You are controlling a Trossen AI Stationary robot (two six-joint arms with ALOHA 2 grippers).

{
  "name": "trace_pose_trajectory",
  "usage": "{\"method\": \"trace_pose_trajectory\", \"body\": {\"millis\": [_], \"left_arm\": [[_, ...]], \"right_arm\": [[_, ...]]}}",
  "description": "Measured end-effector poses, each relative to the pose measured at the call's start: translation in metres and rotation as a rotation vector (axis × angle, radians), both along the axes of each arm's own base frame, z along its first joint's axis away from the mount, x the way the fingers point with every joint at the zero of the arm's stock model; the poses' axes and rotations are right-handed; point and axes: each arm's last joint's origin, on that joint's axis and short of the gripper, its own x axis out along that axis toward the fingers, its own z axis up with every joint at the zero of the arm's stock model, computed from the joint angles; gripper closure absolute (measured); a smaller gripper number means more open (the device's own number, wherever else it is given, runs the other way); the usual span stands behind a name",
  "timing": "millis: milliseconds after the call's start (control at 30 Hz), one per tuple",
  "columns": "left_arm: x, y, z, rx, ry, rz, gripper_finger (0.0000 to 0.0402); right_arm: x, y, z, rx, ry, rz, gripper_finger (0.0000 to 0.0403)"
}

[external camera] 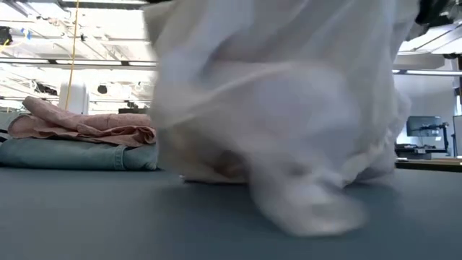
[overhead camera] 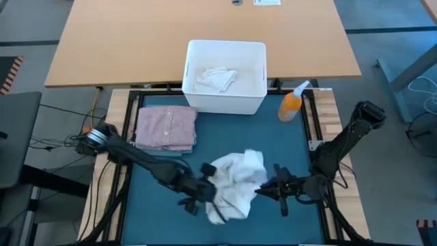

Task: Fold Laundry from Bin
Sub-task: Fold the white shirt

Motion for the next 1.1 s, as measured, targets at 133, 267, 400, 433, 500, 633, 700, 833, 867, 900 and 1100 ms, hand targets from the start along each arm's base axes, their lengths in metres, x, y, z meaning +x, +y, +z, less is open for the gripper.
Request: {"method": "trace_pose_trajectory", "body": {"millis": [133,267,400,433,500,633,700,833,867,900,1100], "left_arm": [[-0.048,0.01,-0.003,-0.103,-0.032,0.045,0.0401],[-0.093,0.029,-0.028,-0.192,-0.039,0.165,0.0401],[-0.13,0.05,-0.048,-0.29,-0.071,0.283,0.0401],[-0.138,0.054,-0.053,-0.317,-0.072,0.311,0.0399],[-0.152,0.062,-0.058,-0.376,-0.086,0.366,0.0391],[-0.174,0.072,-0.061,-0.464,-0.092,0.423,0.0357],[-0.181,0.074,-0.054,-0.512,-0.099,0.416,0.0334],[-0.189,0.075,-0.027,-0.596,-0.167,0.364,0.029],[-0.19,0.074,-0.02,-0.61,-0.19,0.346,0.0282],[-0.192,0.074,-0.013,-0.624,-0.212,0.33,0.0274],[-0.202,0.075,0.01,-0.596,-0.212,0.301,0.0252]], "right_arm": [[0.003,-0.002,0.001,-0.056,0.006,0.045,0.0344],[0.009,-0.009,-0.002,-0.088,0.037,0.024,0.0313],[0.023,-0.018,-0.011,-0.127,0.082,0.038,0.0268],[0.027,-0.021,-0.013,-0.143,0.092,0.047,0.0255],[0.035,-0.023,-0.021,-0.183,0.123,0.074,0.023],[0.049,-0.02,-0.05,-0.3,0.222,0.146,0.0189],[0.055,-0.016,-0.066,-0.357,0.254,0.158,0.0177],[0.069,-0.006,-0.082,-0.424,0.275,0.2,0.0171],[0.073,-0.003,-0.084,-0.436,0.277,0.211,0.0171],[0.076,0.0,-0.085,-0.451,0.278,0.221,0.0172],[0.093,0.015,-0.094,-0.544,0.321,0.278,0.0179]]}}
